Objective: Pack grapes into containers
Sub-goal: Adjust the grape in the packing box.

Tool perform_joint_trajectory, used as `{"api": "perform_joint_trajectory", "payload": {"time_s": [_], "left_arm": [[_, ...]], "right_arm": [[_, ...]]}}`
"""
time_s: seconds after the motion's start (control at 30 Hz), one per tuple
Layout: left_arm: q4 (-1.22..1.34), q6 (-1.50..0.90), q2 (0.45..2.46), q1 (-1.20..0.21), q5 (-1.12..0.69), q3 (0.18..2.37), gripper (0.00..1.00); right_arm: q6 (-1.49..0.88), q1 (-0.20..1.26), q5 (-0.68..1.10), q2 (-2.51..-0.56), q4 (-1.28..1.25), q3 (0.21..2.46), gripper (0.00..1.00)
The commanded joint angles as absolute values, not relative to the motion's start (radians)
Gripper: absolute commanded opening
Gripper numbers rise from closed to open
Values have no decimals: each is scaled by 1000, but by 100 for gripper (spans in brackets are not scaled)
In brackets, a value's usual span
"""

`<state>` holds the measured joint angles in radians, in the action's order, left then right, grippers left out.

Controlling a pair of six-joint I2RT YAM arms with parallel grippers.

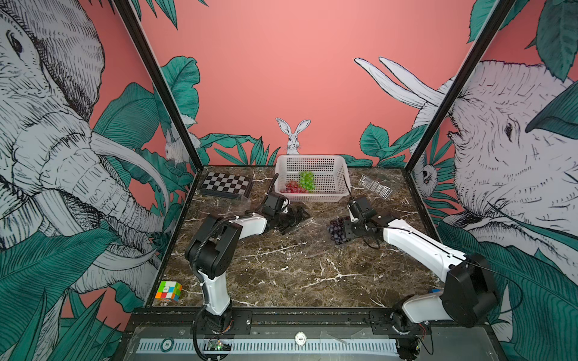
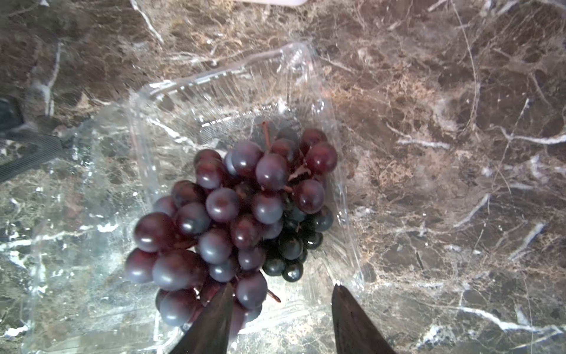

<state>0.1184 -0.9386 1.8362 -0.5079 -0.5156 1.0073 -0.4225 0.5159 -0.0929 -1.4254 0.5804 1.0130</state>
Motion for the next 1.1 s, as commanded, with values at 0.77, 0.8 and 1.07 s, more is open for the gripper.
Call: {"api": "perform_joint_trajectory", "payload": {"time_s": [0.77, 0.8, 1.07], "left_arm": [[38, -905, 1835, -501, -488, 1020, 99], [38, -904, 1835, -500, -489, 1020, 99], [3, -879, 1833, -499, -481, 1044, 99]], "right_arm": [[-415, 505, 47, -1774, 417, 1182, 23], [-409, 505, 41, -1780, 423, 1187, 23], [-386, 503, 22, -1688, 485, 1225, 33]]}}
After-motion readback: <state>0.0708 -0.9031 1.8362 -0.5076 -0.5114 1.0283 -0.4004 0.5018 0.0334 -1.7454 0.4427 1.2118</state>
